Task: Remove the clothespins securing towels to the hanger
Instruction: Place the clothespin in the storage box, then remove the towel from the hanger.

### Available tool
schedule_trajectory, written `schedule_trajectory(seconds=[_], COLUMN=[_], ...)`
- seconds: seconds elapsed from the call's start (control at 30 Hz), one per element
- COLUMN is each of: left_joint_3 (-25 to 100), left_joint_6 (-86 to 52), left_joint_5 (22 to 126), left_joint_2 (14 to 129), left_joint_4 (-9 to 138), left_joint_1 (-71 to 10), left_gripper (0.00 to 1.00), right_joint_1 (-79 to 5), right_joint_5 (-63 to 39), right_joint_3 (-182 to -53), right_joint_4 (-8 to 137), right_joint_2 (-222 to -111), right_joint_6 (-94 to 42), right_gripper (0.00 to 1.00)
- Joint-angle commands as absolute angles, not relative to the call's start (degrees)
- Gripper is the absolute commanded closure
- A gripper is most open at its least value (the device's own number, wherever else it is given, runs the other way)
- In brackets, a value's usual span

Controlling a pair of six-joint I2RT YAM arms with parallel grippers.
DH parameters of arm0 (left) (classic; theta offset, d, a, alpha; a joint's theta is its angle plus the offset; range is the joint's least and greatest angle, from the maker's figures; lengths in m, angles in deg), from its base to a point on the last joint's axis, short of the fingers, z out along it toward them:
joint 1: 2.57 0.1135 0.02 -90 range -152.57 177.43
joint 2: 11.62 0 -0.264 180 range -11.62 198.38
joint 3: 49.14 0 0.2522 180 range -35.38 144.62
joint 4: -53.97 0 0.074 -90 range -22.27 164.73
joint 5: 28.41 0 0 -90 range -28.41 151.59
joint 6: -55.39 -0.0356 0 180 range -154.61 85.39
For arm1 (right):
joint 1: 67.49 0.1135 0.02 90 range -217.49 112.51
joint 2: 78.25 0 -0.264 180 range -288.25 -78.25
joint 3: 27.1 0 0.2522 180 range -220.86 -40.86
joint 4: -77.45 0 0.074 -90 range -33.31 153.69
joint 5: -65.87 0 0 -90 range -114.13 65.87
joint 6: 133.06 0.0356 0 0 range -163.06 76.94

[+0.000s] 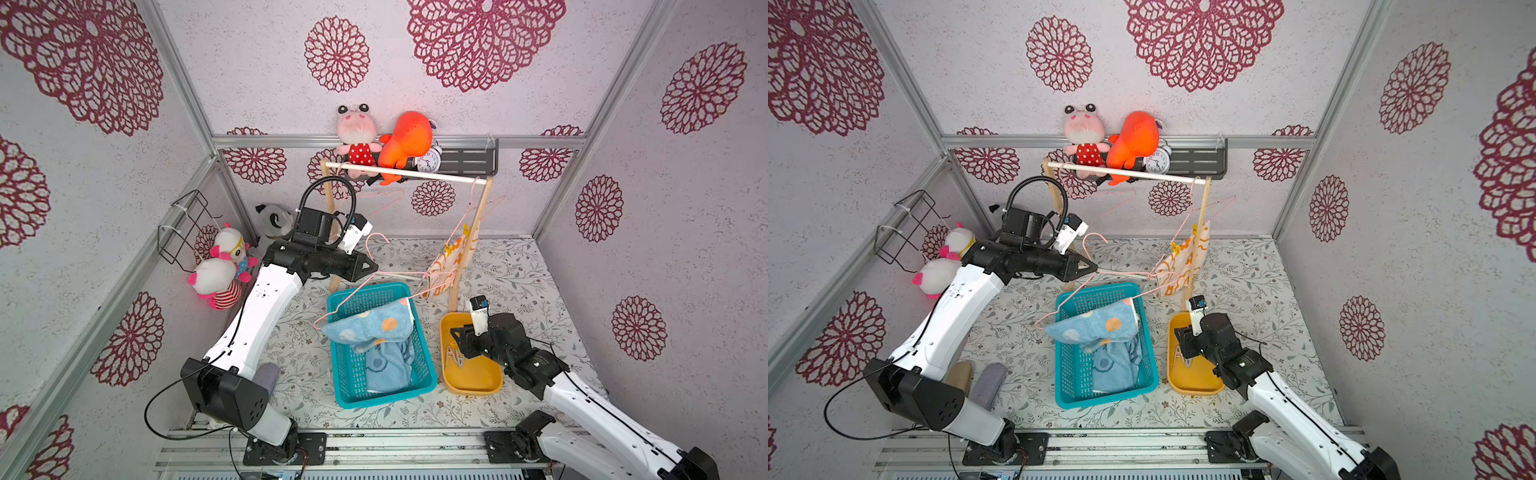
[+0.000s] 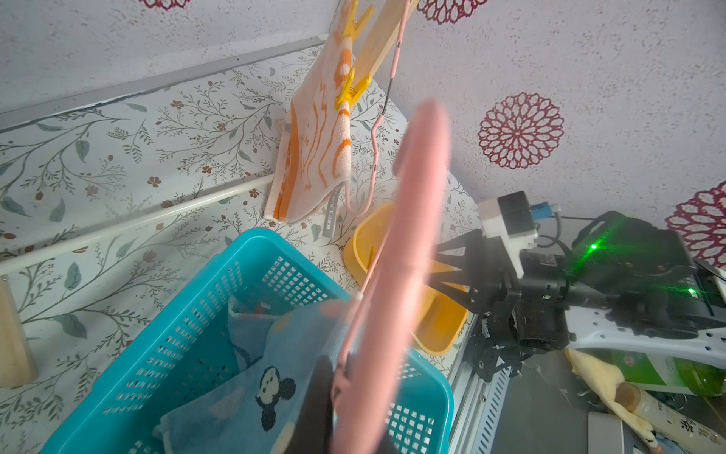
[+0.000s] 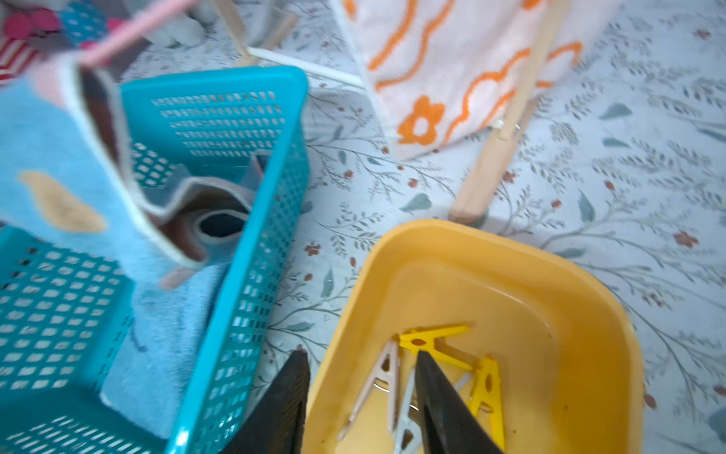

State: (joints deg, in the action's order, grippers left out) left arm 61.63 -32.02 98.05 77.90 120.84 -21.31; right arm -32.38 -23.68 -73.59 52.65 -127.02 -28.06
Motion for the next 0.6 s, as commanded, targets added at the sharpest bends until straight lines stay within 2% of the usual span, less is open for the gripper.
schedule_trajectory(seconds=[0.0,0.13,0.57], left_joint_3=[61.38,61.33,61.16], left_joint_6=[-32.4,-32.32,-32.24], left_joint_5=[98.37,98.33,97.9], left_joint_2=[76.7,76.7,76.13], left_joint_4=[119.73,119.64,119.47], left_joint_1=[-21.44,-21.47,-21.4], left_gripper=[1.0,1.0,1.0], right_joint_1=[-28.42,-25.29,-22.89], right_joint_5=[-21.27,-16.98,-16.57], right_joint_3=[-76.59,-77.5,-79.43], right_joint_4=[57.51,63.24,72.38], right_joint_2=[-126.78,-130.73,-140.72], right_joint_6=[-31.36,-30.95,-28.59], right_gripper=[0.56,0.57,0.62])
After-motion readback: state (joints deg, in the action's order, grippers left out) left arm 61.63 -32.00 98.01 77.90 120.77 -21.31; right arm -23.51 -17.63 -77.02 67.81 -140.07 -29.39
